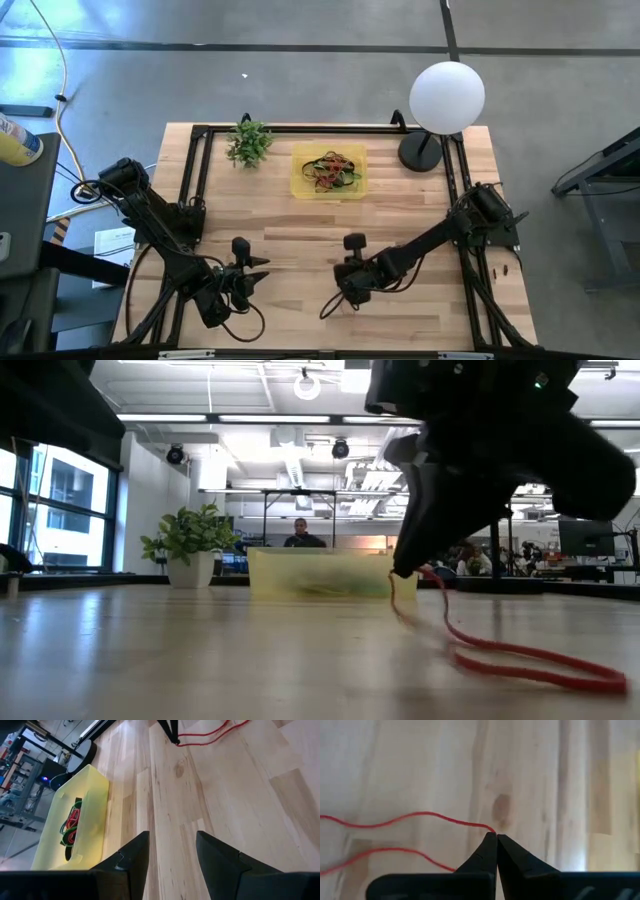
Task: Pick and place rubber bands into bin
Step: Put the red rubber band into the yellow bin
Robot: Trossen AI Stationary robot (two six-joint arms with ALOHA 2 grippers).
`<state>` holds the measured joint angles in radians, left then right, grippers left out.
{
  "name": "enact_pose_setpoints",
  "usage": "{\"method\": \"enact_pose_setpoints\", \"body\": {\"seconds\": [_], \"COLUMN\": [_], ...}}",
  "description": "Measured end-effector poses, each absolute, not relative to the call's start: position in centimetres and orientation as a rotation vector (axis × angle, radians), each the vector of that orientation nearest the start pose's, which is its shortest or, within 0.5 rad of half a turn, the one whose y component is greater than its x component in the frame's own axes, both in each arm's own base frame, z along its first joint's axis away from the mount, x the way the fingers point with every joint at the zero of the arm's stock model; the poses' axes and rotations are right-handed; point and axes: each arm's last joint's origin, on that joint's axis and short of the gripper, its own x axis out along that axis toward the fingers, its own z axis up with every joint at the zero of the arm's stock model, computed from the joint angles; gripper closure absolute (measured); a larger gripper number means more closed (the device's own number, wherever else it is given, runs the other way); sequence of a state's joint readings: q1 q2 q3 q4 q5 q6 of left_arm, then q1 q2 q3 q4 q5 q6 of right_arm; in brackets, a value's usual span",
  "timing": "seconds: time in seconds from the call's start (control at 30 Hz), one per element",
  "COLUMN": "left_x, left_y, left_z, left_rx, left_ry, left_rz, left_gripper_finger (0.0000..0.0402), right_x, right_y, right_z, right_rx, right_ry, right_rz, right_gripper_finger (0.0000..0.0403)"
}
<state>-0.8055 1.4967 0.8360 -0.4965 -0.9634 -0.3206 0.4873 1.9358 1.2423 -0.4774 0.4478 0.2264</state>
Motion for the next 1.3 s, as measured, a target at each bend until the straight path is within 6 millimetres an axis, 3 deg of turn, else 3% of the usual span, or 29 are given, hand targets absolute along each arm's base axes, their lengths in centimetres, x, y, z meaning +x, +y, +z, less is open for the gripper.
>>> {"method": "enact_pose_setpoints", "body": {"seconds": [0.7,1.3], "left_x": [20.1,20.1], "left_y": [-17.4,-17.4], "left_z": [18.7,18.7], "left_rx": [0.59,0.59], "left_ry": [0.684,0.674], "left_rz": [0.256,0.27], "left_gripper_finger": [0.0252,0.0252], "right_x": [33.6,35.4], "right_y": [16.7,16.3], "right_z": [16.2,22.6], "right_rx": [-0.561,-0.747], "right_ry": [0.865,0.803], "right_rz": [-0.4,-0.601], "right_gripper_finger": [0.0403,0.0403]}}
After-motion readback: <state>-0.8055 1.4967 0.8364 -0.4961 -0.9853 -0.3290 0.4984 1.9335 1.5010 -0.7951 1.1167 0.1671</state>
